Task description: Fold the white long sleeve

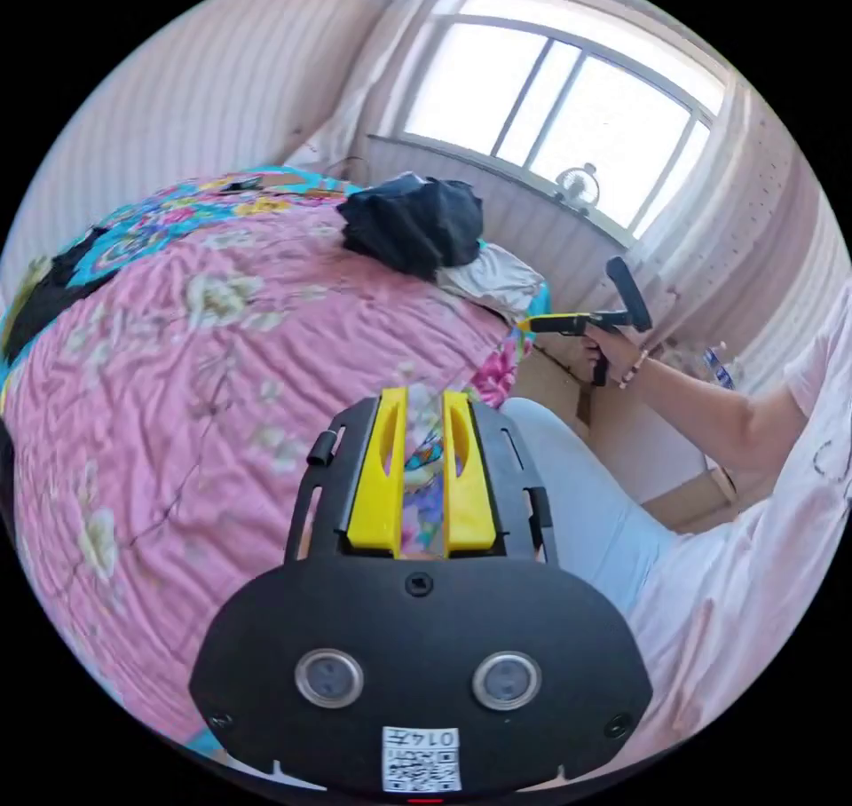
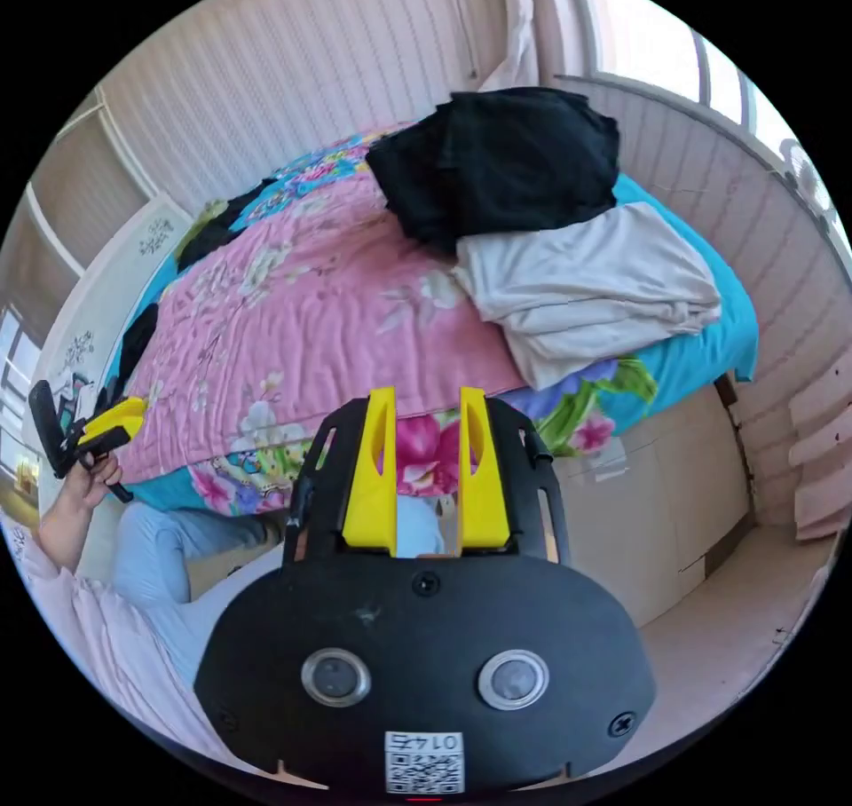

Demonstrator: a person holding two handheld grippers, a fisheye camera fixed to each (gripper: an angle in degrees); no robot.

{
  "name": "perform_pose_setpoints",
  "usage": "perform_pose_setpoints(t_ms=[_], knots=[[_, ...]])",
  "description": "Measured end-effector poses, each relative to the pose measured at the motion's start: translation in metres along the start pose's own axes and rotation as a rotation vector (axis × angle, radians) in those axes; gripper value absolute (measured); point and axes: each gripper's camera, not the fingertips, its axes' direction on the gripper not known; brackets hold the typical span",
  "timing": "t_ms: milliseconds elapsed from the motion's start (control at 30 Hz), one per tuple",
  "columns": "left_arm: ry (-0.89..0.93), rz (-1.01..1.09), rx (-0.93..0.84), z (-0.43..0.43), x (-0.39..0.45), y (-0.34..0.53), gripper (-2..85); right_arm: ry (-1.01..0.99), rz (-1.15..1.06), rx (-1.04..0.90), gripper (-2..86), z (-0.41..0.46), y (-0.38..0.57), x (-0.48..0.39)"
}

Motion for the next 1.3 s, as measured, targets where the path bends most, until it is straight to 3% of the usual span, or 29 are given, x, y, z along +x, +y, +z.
perform_pose_setpoints(t_ms=[233, 367, 567, 700, 733, 900, 1100, 1300], knots=[[0.041, 0.343, -0.121, 0.165, 0.145, -0.140, 8.5, 0.108, 0.188, 0.263, 11.1, -0.078, -0.049, 0.089], [-0.009, 0.494, -0.127, 0.257, 0.210, -0.203, 8.3, 0.001, 0.369, 0.322, 12.7, -0.101, -0.078, 0.150], [-0.073, 0.606, -0.222, 0.381, 0.277, -0.263, 9.3, 0.104, 0.350, 0.284, 12.4, -0.110, -0.108, 0.150], [-0.065, 0.491, -0.427, 0.439, 0.279, -0.277, 5.2, 0.078, 0.371, 0.248, 7.7, -0.112, -0.105, 0.144], [-0.024, 0.443, -0.406, 0.439, 0.276, -0.281, 1.2, 0.098, 0.360, 0.250, 5.6, -0.116, -0.100, 0.136], [-0.023, 0.476, -0.326, 0.402, 0.288, -0.289, -0.8, 0.018, 0.280, 0.258, 2.1, -0.145, -0.074, 0.095], [0.069, 0.473, -0.094, 0.247, 0.281, -0.277, -1.0, -0.235, 0.121, 0.394, 1.4, -0.241, 0.030, -0.020], [0.165, 0.210, -0.020, 0.111, 0.236, -0.187, -1.0, -0.453, 0.049, 0.303, 1.2, -0.262, 0.147, -0.141]])
